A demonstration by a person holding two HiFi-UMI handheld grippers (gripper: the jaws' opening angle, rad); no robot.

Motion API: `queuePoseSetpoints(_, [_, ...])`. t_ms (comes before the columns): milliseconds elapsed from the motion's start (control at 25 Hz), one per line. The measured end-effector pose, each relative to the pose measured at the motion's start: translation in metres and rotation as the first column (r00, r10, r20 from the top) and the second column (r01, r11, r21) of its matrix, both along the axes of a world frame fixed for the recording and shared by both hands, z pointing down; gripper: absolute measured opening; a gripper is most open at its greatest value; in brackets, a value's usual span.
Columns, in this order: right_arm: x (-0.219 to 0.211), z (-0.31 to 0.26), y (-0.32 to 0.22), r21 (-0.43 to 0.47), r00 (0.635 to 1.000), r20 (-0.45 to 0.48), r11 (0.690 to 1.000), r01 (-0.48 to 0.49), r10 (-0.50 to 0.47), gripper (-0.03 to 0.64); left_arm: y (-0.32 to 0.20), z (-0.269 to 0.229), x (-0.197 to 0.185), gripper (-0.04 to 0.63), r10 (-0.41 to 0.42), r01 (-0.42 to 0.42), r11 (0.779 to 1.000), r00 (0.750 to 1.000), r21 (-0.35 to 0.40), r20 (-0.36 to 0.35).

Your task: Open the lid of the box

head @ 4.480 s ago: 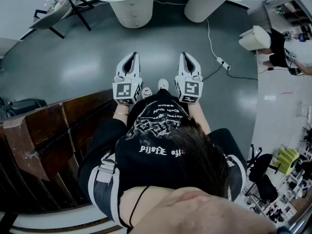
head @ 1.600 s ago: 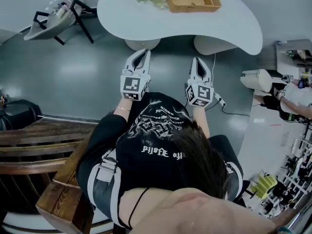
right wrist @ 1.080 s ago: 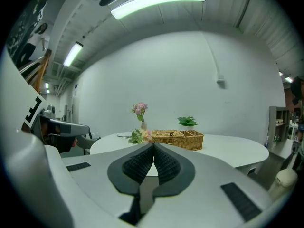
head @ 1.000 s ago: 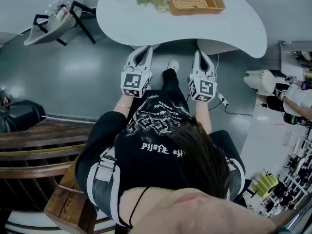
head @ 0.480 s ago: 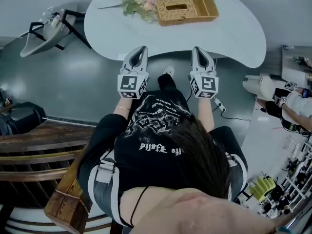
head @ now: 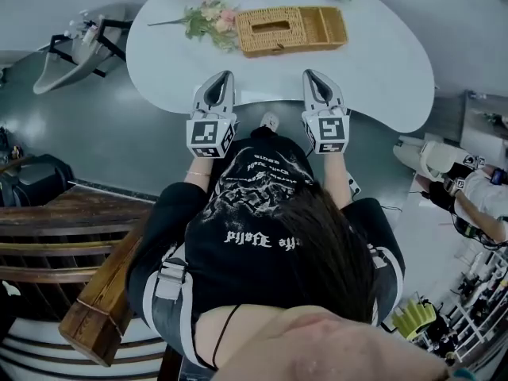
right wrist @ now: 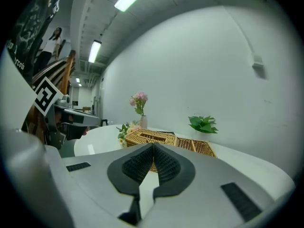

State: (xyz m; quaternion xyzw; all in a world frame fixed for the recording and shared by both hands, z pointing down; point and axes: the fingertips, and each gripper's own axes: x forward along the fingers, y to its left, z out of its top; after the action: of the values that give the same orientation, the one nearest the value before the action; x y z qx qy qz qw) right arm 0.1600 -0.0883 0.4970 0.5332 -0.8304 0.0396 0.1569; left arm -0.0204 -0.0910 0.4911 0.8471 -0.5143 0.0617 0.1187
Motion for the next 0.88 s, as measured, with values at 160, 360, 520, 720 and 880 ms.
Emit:
queuePoseSetpoints(160, [0.010,0.004,-0.014,-0.010,0.999,0.031,0.999,0.039,-0.038,0.026,-0.012,0.006,0.012,0.025,-0.050,0.050,0.999,0.999,-0.013,-0.006])
queuePoseSetpoints(360, [0.015,0.008,-0.024,-0.024,0.998,0.023,0.998,0.060,-0.060,0.026,-0.023,0.007,0.019,0.025,-0.075,0.075,0.997,0.997,-0.014,0.007])
queuePoseSetpoints(520, [0.015,0.009,-0.034,-0.042,0.998,0.025,0.997,0.062,-0.061,0.027,-0.038,0.005,0.018,0.025,-0.078,0.078,0.997,0.997,-0.004,0.009])
queuePoseSetpoints(720, [0.010,0.013,-0.050,-0.063,0.997,0.008,0.995,0.074,-0.073,0.034,-0.059,0.007,0.012,0.025,-0.065,0.065,0.998,0.998,-0.013,0.018])
queuePoseSetpoints(880, [0.004,0.005,-0.063,-0.068,0.996,-0.008,0.994,0.085,-0.086,0.055,-0.073,0.002,0.014,0.025,-0.037,0.037,0.999,0.999,-0.017,0.014])
